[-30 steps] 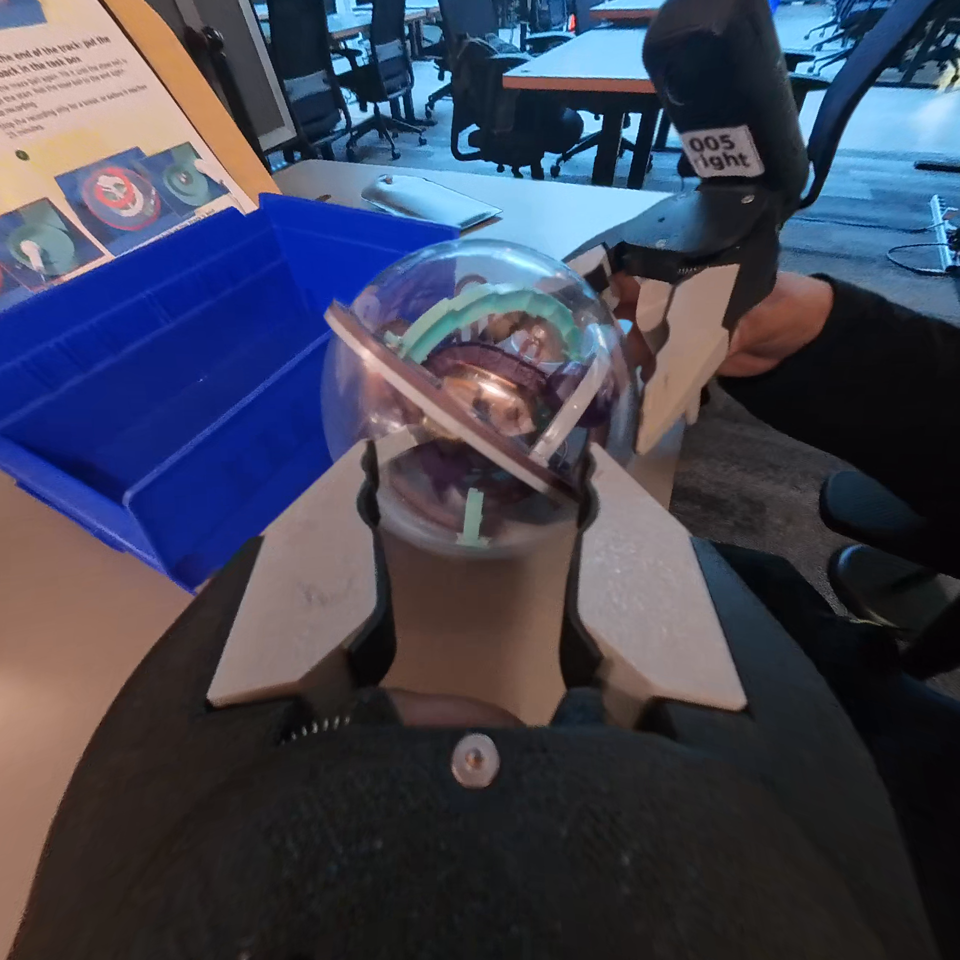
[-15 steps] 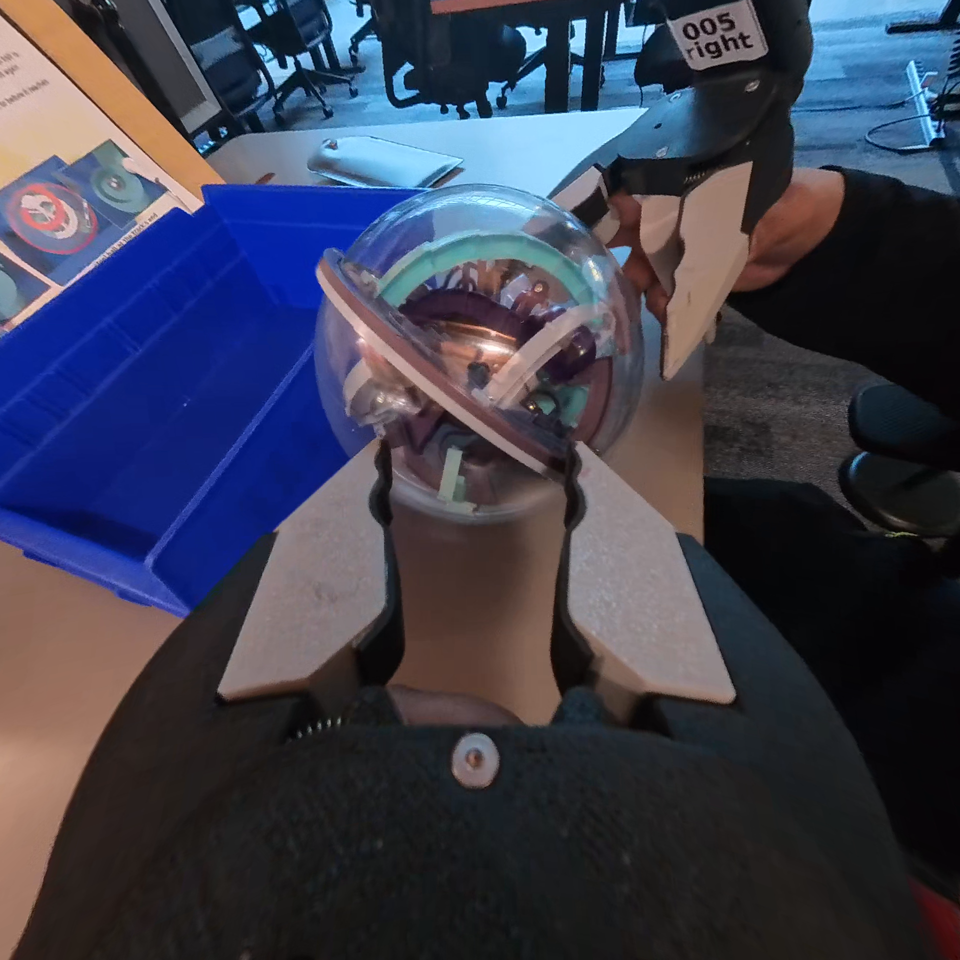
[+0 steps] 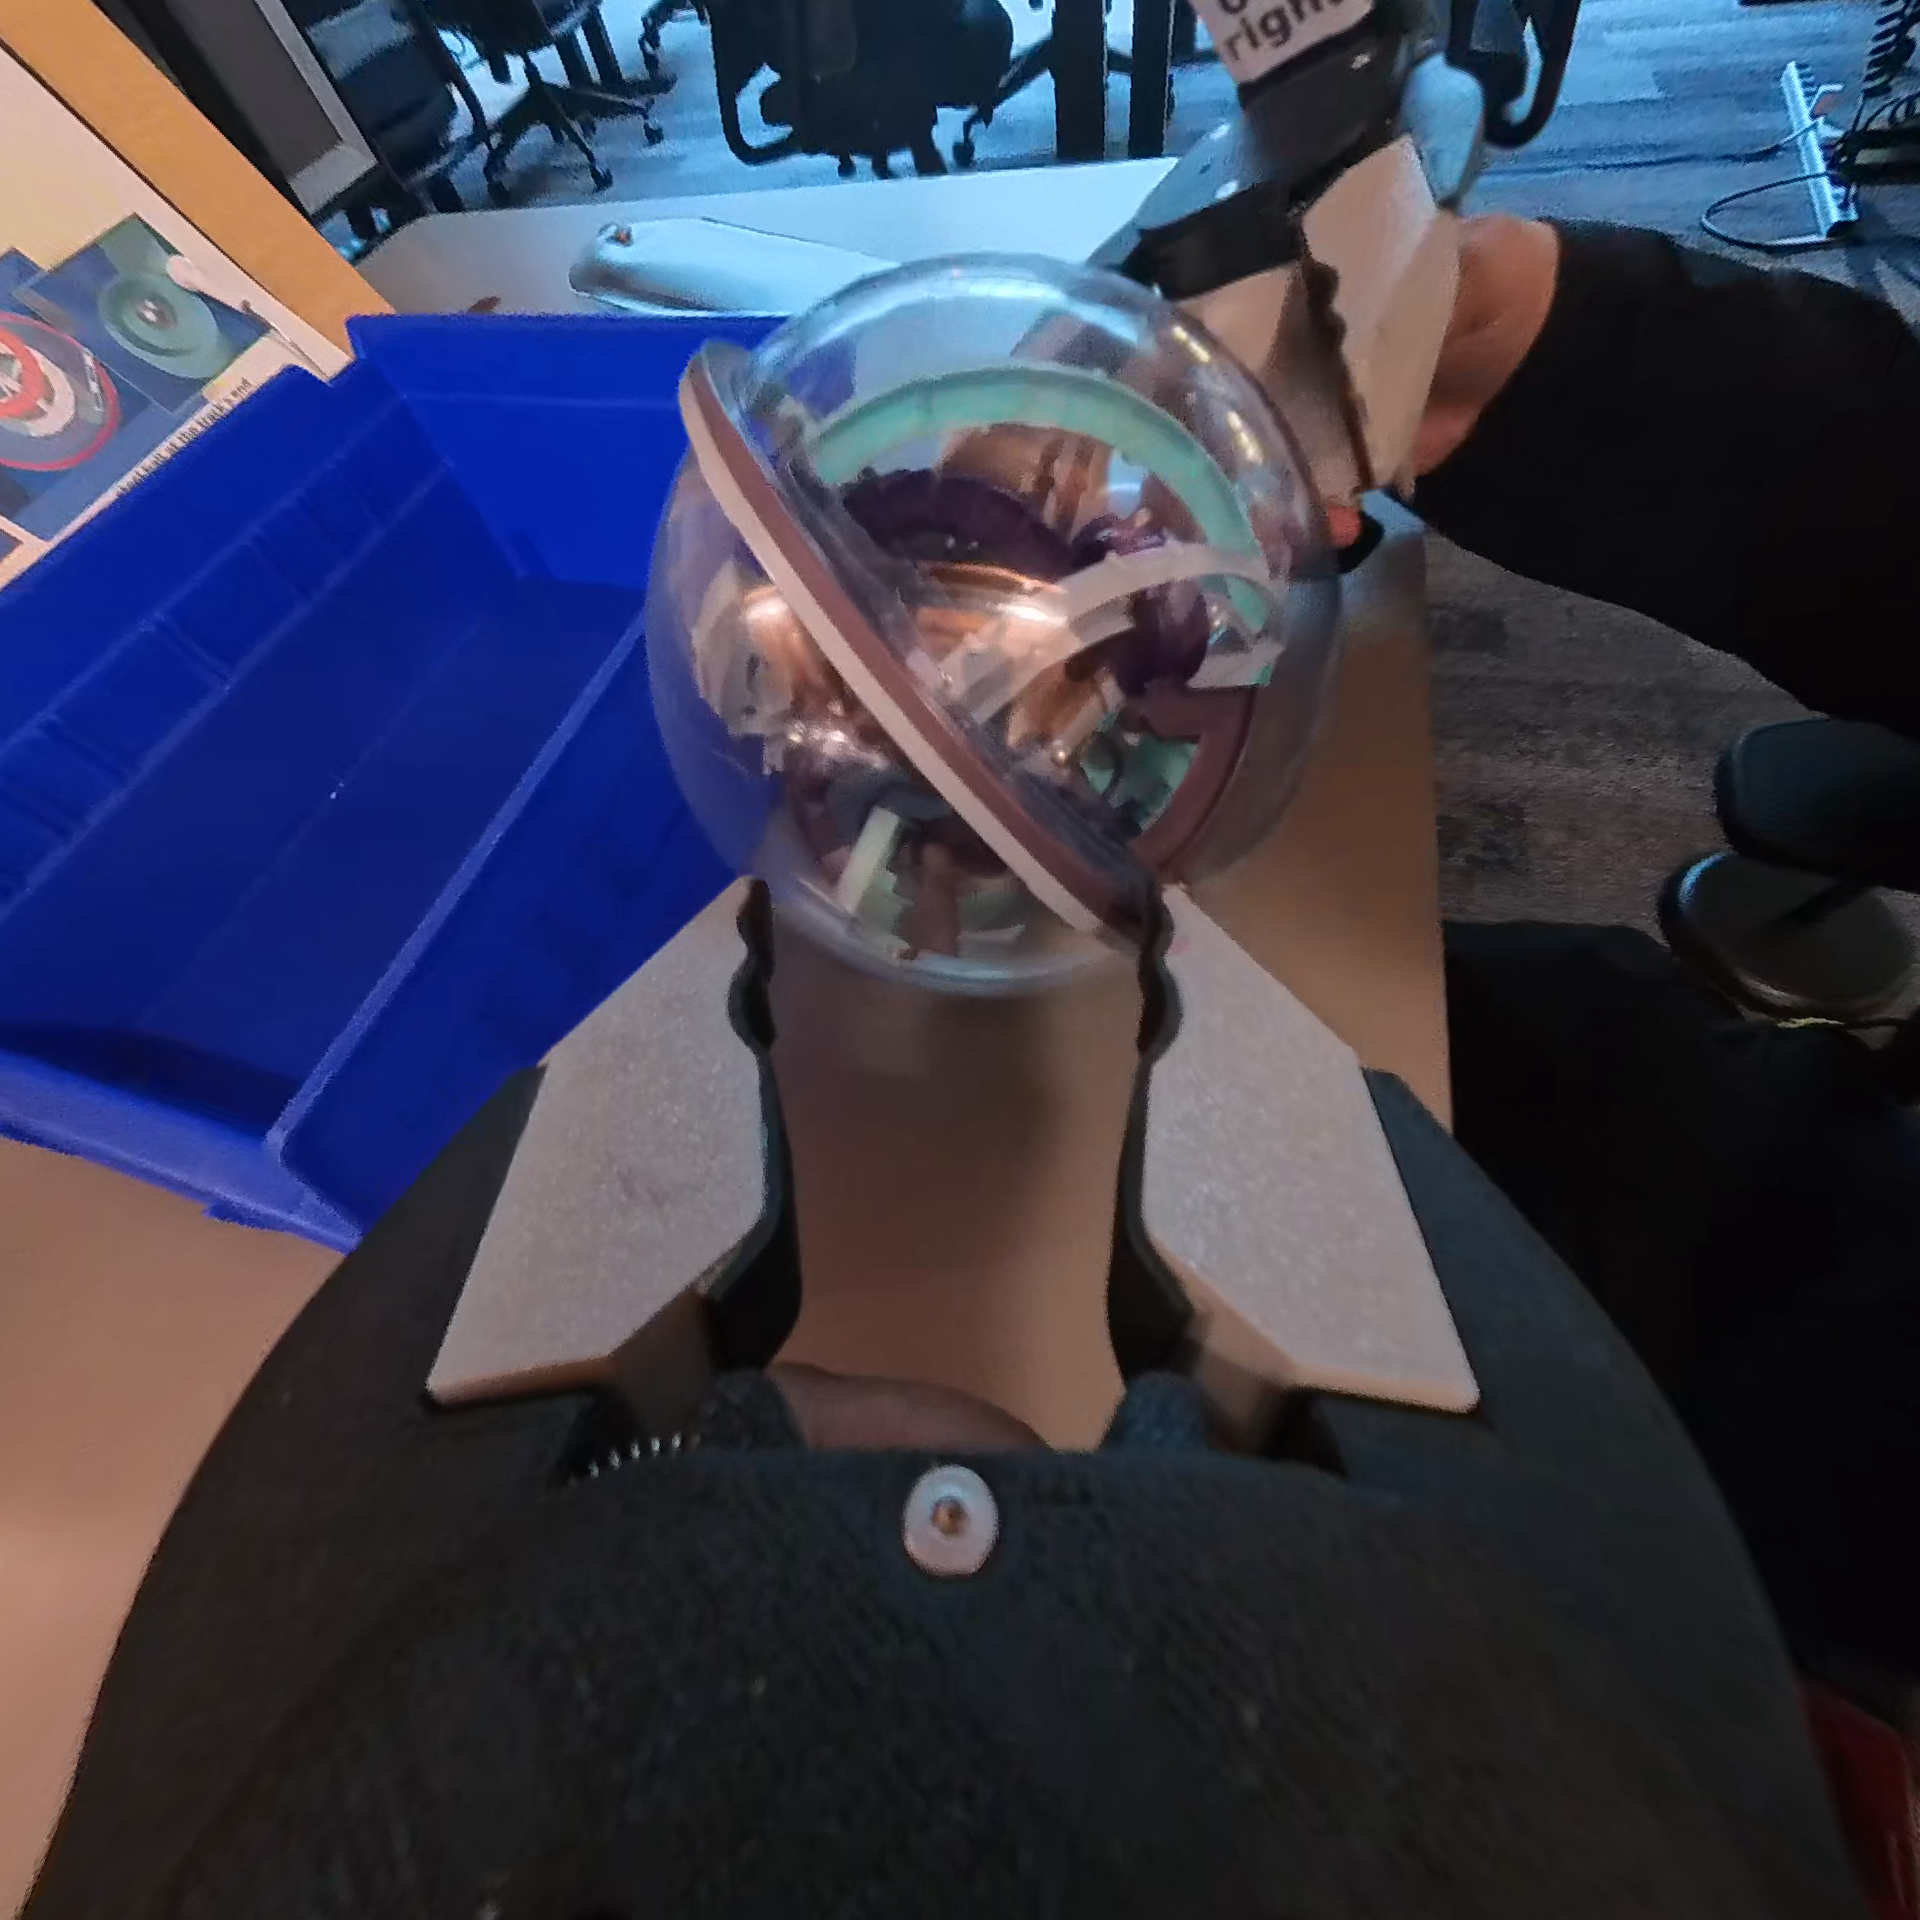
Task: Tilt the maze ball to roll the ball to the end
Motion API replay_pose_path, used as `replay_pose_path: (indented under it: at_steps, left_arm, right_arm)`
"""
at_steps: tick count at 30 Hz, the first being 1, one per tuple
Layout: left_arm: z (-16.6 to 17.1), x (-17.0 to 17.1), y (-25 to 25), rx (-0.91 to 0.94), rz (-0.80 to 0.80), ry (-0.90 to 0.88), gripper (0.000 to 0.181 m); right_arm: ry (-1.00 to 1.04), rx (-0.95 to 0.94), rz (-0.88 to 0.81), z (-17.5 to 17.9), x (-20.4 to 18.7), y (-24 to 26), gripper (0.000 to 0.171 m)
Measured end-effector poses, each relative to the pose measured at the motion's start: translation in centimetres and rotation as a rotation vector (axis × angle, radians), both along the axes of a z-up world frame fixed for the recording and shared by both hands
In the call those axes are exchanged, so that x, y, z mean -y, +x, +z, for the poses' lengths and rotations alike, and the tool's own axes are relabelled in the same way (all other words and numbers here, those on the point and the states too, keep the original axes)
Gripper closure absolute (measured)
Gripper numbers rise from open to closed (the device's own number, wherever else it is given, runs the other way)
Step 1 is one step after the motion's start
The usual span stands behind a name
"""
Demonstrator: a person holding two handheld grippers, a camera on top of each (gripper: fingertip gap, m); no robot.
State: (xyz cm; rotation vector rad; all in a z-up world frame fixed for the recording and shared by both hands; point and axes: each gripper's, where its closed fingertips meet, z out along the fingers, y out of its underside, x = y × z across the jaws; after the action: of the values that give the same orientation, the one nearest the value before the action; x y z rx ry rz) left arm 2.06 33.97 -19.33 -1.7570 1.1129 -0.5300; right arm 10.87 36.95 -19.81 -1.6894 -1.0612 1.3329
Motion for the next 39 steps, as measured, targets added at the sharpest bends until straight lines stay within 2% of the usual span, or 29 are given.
replay_pose_path:
  at_steps: [5,7,13,20,28,39]
  left_arm:
    - [-2.5,0.0,1.0,-0.038,-0.045,-0.055,0.090]
    - [-3.2,-0.7,1.2,-0.057,-0.039,-0.047,0.087]
    - [-3.6,-0.9,1.6,-0.010,-0.071,-0.060,0.087]
    - [-3.8,-1.1,1.7,-0.024,-0.090,0.012,0.087]
    - [-0.5,-1.0,2.1,0.067,-0.097,0.106,0.087]
    - [5.4,-0.9,2.0,0.102,-0.107,0.280,0.086]
  right_arm:
    - [-0.034,0.006,0.070,-0.9,0.1,-1.1,0.029]
    - [-0.002,0.014,0.070,-1.0,0.0,-1.5,0.027]
    - [0.025,0.007,0.048,-0.6,-0.2,-1.4,0.027]
    - [0.101,0.034,0.020,-0.4,0.0,-1.3,0.027]
    - [0.161,-0.024,-0.002,3.0,0.2,-1.2,0.026]
    - [0.351,0.053,-0.038,9.8,1.0,-1.6,0.024]
